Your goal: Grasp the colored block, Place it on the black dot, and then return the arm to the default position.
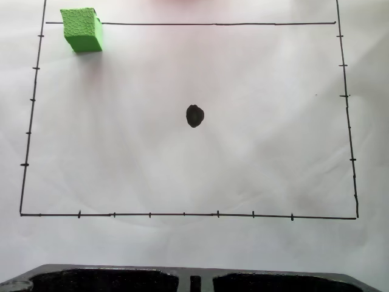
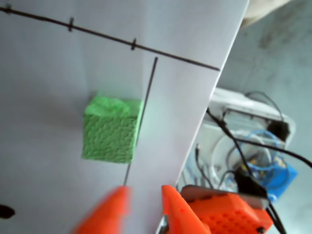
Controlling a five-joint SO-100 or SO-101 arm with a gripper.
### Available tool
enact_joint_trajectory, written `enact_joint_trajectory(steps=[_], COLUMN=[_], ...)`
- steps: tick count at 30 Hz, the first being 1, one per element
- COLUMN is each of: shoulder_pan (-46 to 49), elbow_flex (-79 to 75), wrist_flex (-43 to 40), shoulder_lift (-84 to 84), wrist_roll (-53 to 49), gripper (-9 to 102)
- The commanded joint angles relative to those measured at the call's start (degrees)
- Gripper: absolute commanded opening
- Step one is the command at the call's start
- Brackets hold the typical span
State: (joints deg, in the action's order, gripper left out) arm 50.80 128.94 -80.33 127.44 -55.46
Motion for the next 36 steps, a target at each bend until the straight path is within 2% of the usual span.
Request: enact_joint_trajectory(steps=[1, 14, 36], shoulder_pan=[1.05, 4.04, 0.53], elbow_flex=[-3.16, -3.16, 3.25], wrist_flex=[0.0, 4.39, 14.85], shoulder_lift=[-0.62, -5.62, -15.03], wrist_roll=[-2.46, -10.63, -7.56], gripper=[19, 39, 40])
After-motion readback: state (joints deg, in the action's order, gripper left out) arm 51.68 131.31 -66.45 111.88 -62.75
